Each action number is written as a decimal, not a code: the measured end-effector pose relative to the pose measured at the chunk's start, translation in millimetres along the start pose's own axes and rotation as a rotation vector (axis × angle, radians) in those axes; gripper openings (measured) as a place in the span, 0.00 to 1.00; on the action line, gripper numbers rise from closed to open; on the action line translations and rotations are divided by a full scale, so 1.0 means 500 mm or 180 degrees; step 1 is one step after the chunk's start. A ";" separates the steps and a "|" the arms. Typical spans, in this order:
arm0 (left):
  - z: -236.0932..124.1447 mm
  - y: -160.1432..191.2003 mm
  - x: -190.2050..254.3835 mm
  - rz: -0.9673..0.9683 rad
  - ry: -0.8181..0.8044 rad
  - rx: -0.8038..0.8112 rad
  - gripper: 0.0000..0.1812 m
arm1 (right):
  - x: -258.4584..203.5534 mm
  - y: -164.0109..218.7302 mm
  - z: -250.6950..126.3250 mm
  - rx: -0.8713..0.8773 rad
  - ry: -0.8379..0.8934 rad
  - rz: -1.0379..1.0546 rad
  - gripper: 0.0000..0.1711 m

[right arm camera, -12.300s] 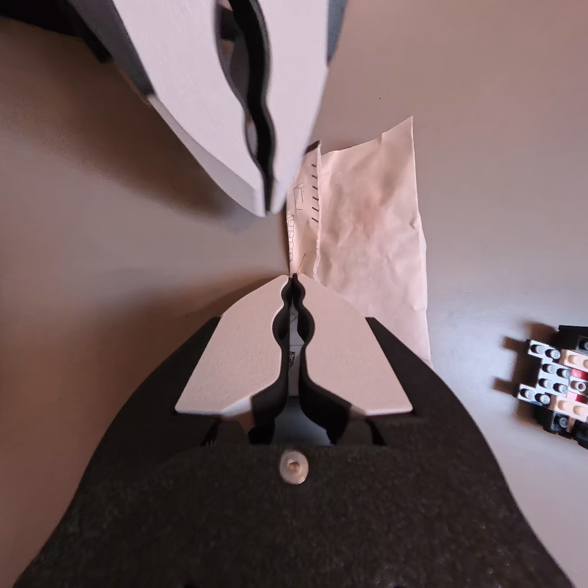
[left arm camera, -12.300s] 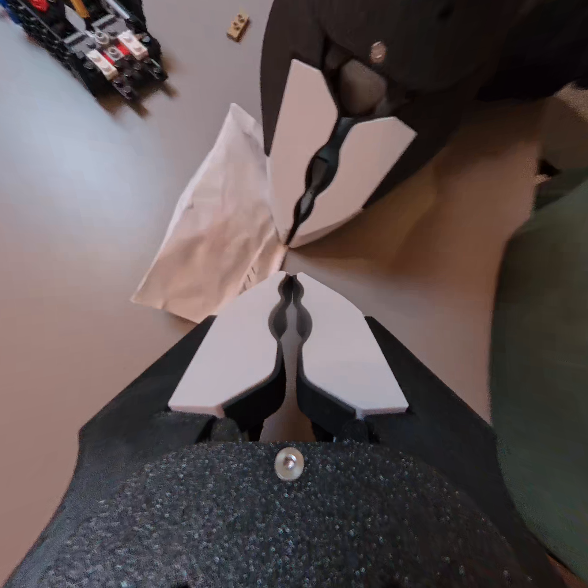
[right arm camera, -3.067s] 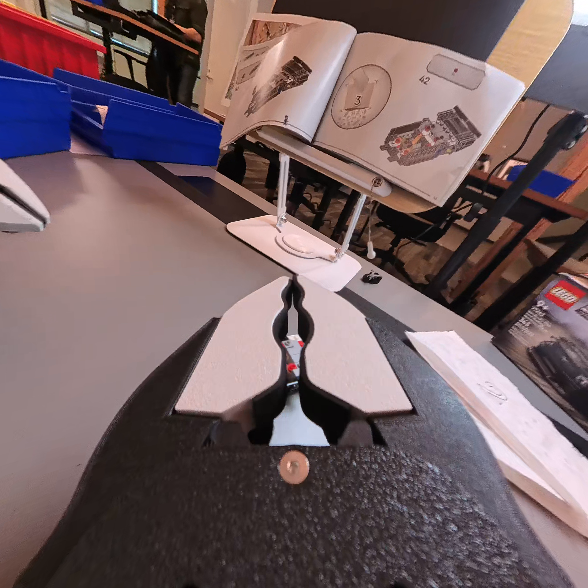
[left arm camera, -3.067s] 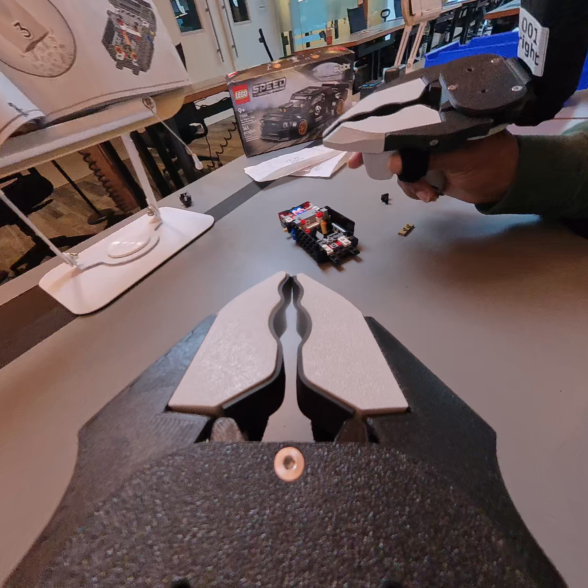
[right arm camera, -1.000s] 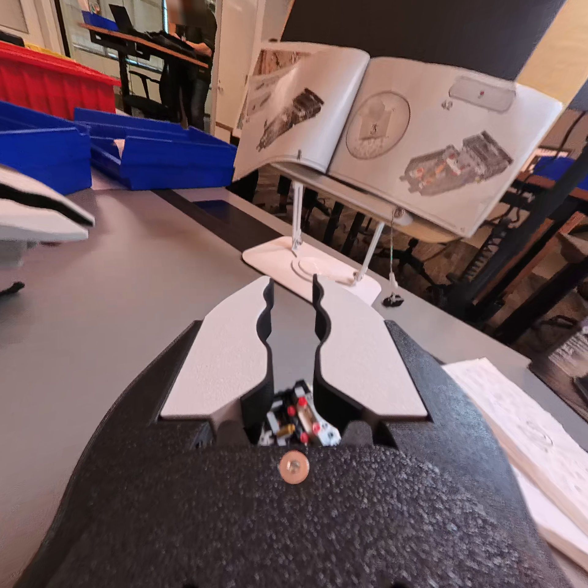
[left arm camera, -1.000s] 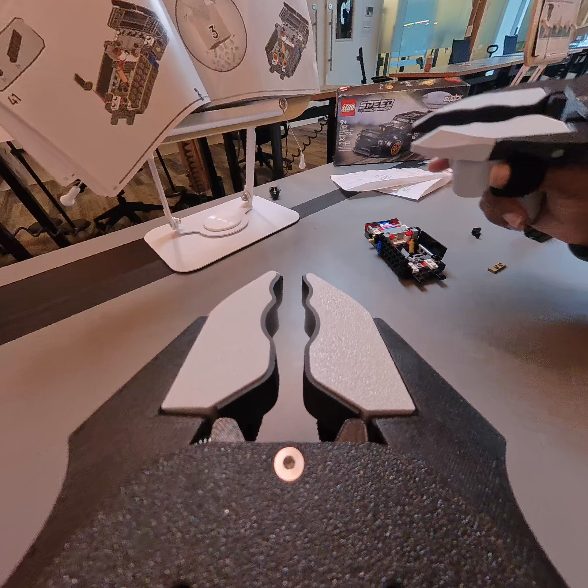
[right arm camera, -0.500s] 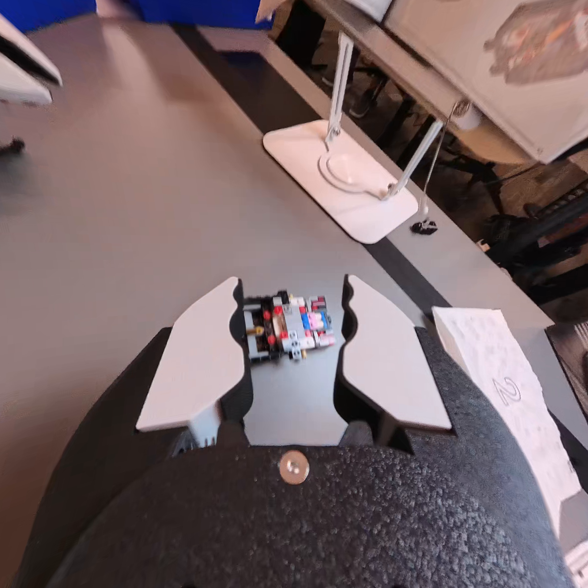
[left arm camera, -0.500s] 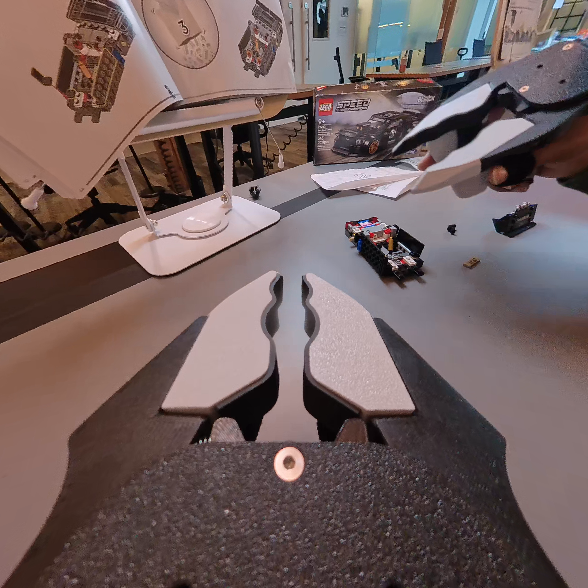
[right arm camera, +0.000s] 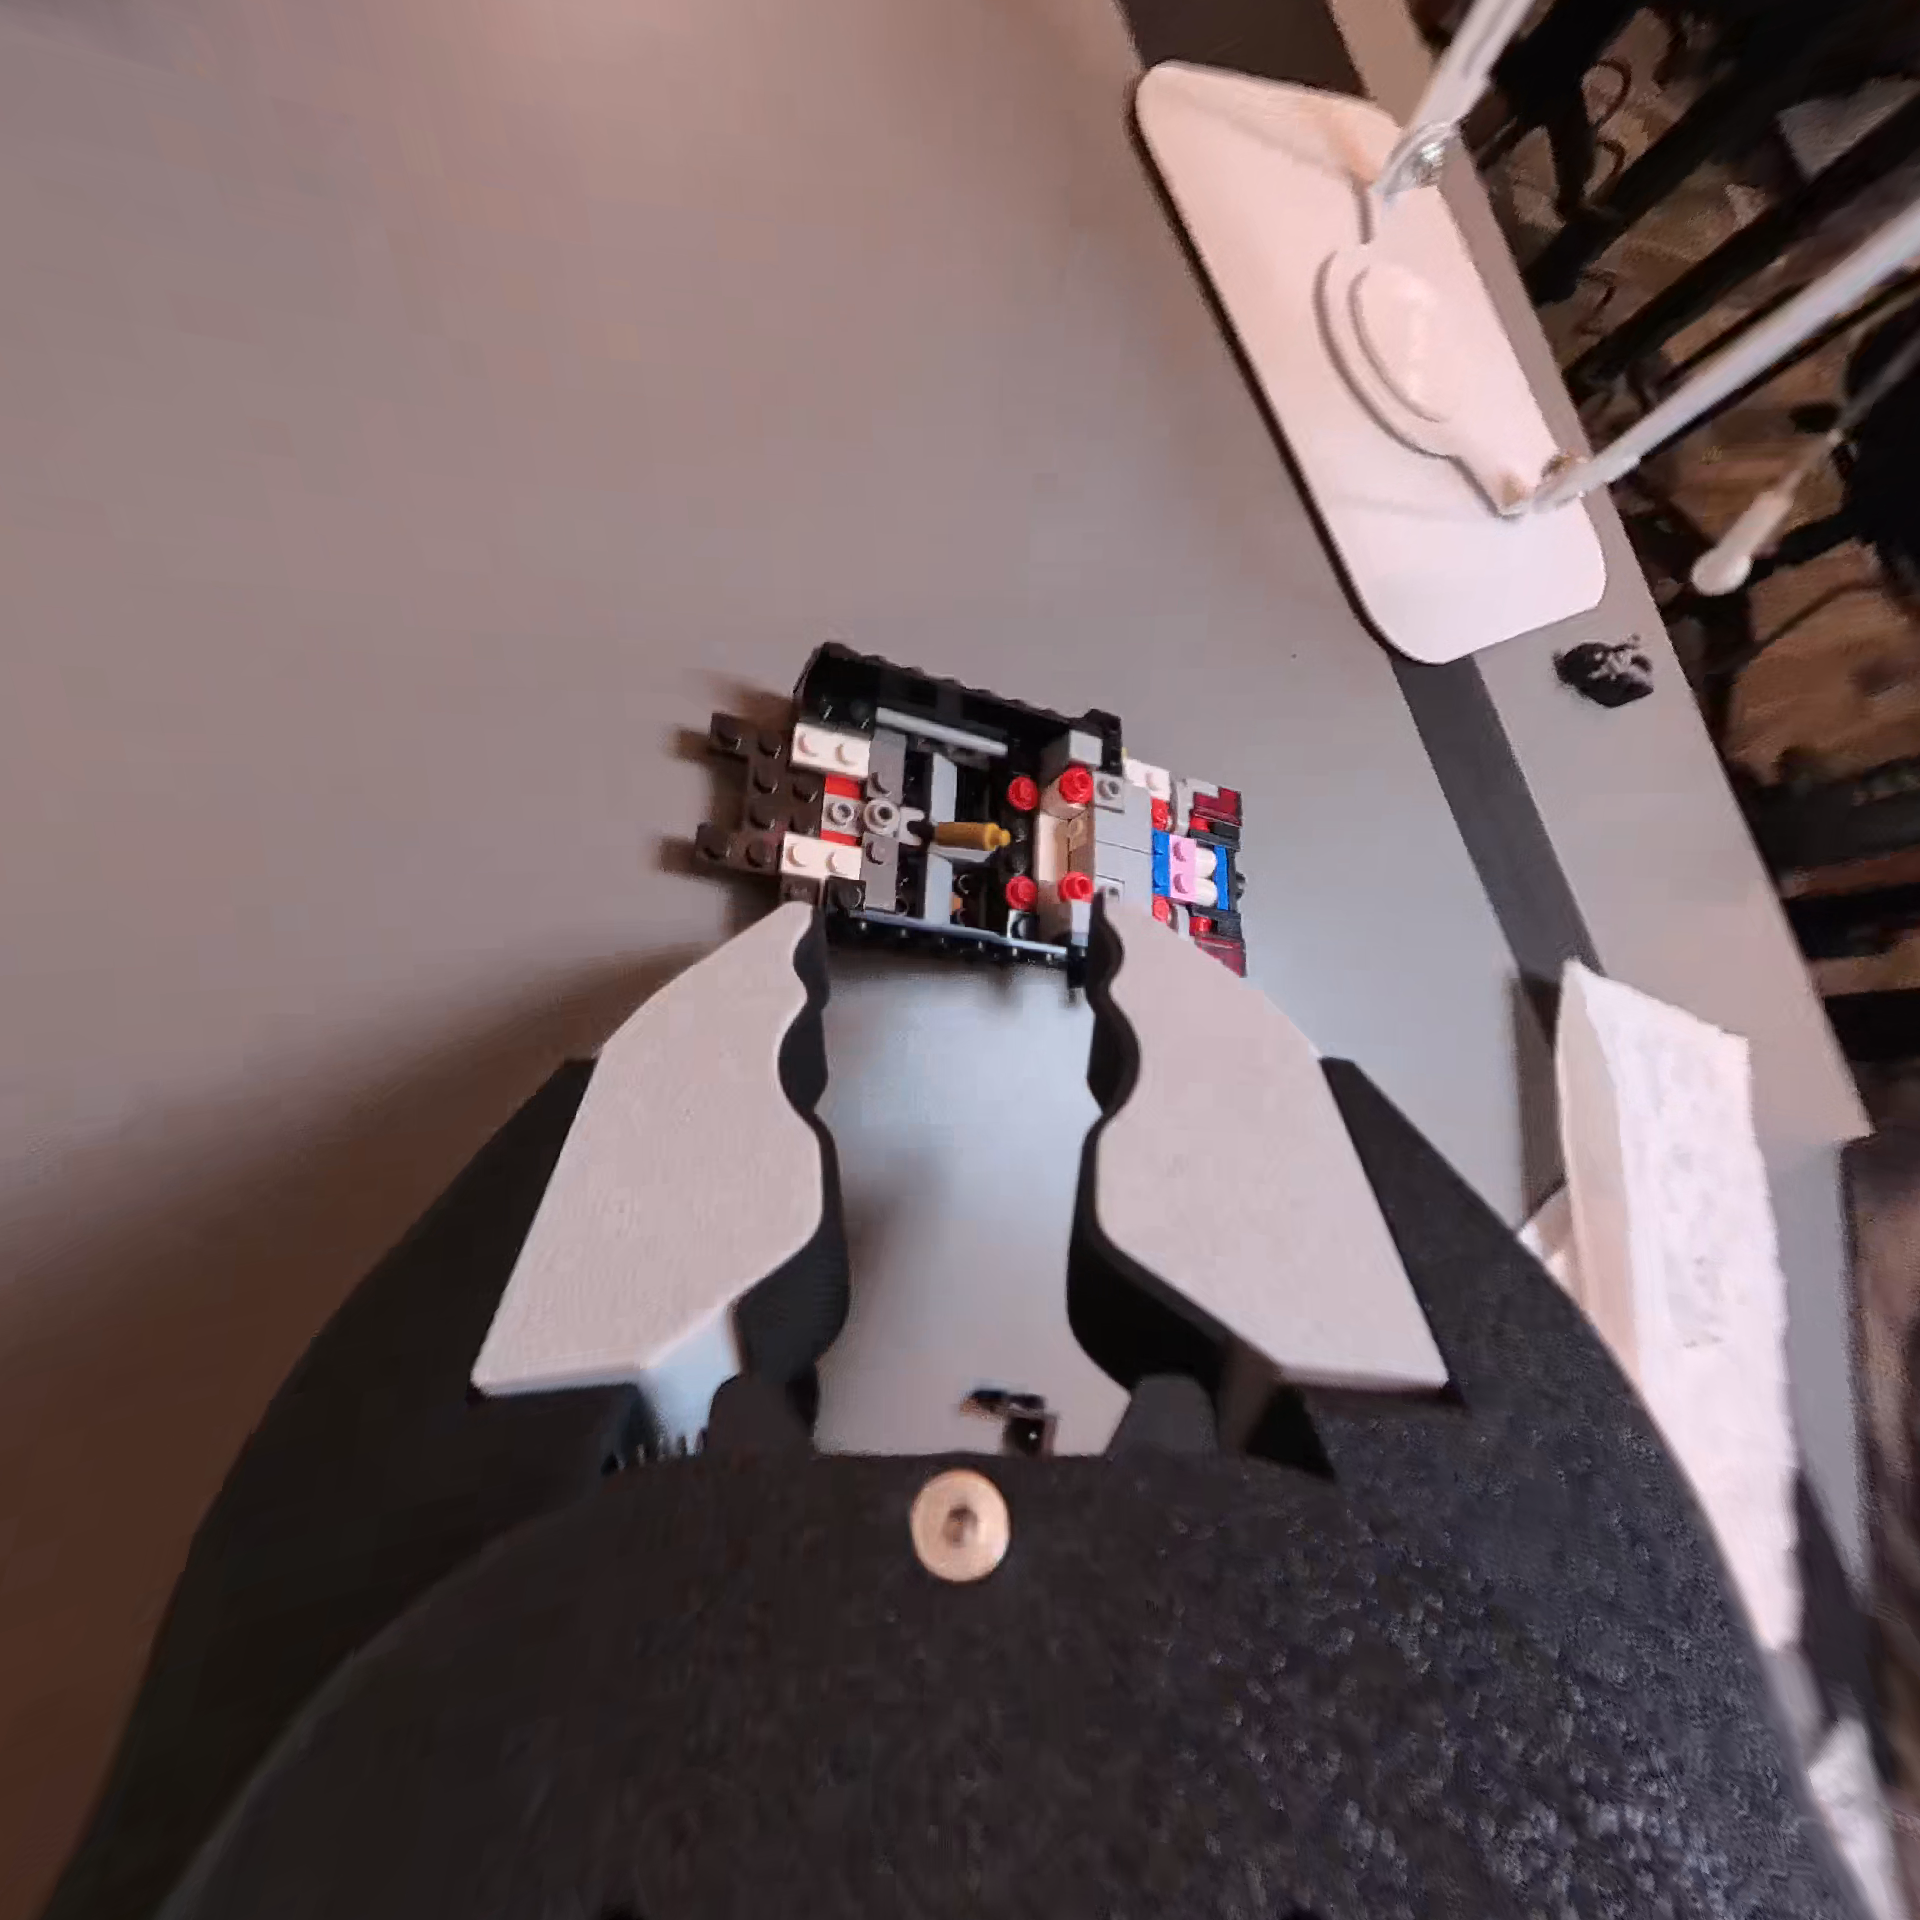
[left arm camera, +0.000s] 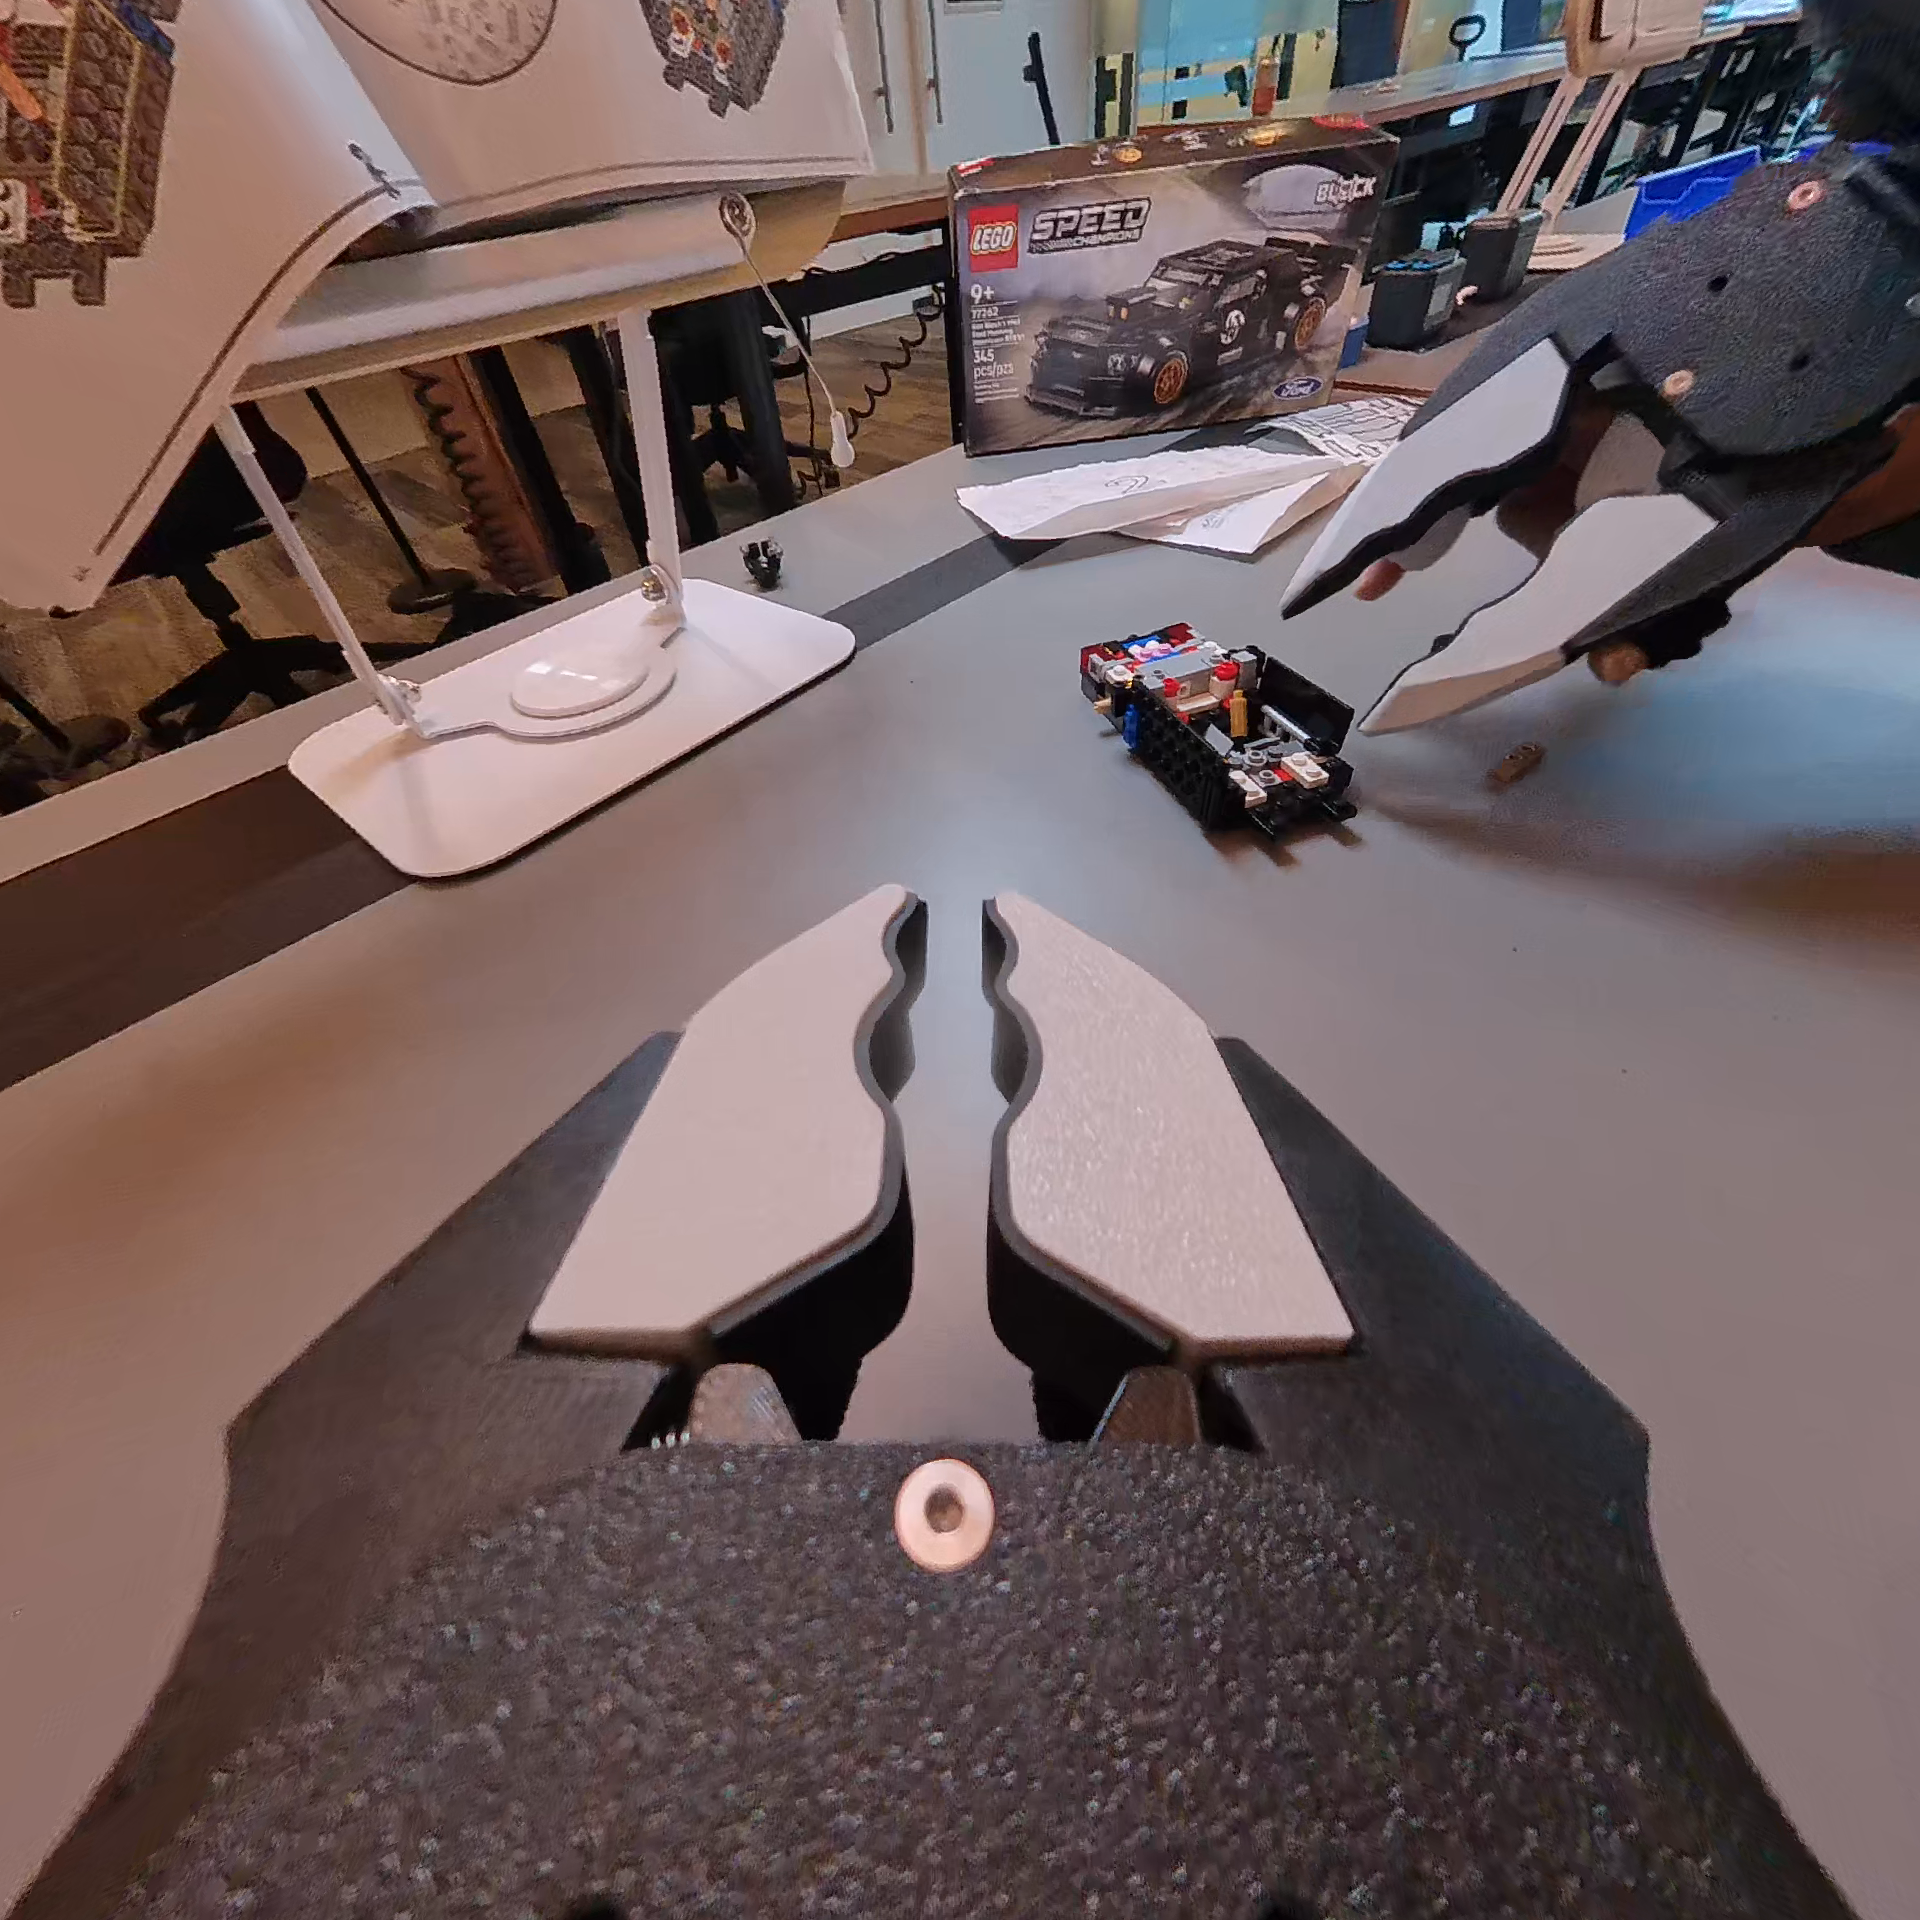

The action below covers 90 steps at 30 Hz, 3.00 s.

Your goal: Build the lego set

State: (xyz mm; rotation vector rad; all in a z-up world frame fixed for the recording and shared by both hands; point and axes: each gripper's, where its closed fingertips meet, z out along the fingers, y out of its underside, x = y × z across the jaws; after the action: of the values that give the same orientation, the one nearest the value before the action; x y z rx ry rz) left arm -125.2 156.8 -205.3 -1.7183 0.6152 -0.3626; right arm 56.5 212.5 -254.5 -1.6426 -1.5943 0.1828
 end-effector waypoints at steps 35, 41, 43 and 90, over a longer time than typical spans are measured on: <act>0.016 0.018 0.069 0.0370 0.0389 -0.0193 0.05 | -0.165 -0.080 0.024 -0.0770 -0.1602 -0.2050 0.02; 0.017 0.021 0.071 0.0402 0.0378 -0.0204 0.05 | -0.152 -0.144 -0.012 -0.0216 -0.1333 -0.1469 0.08; 0.017 0.021 0.071 0.0393 0.0369 -0.0198 0.06 | -0.131 -0.174 -0.035 0.0147 -0.1158 -0.1041 0.14; 0.004 -0.002 -0.002 0.0296 -0.0406 -0.0141 0.00 | -0.105 -0.114 -0.073 0.1132 0.0427 0.0444 0.00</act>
State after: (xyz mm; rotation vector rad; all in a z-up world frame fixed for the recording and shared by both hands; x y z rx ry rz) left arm -124.6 159.0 -204.6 -1.7337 0.6112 -0.1736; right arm 25.3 142.0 -217.0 -1.4540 -1.2640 0.3966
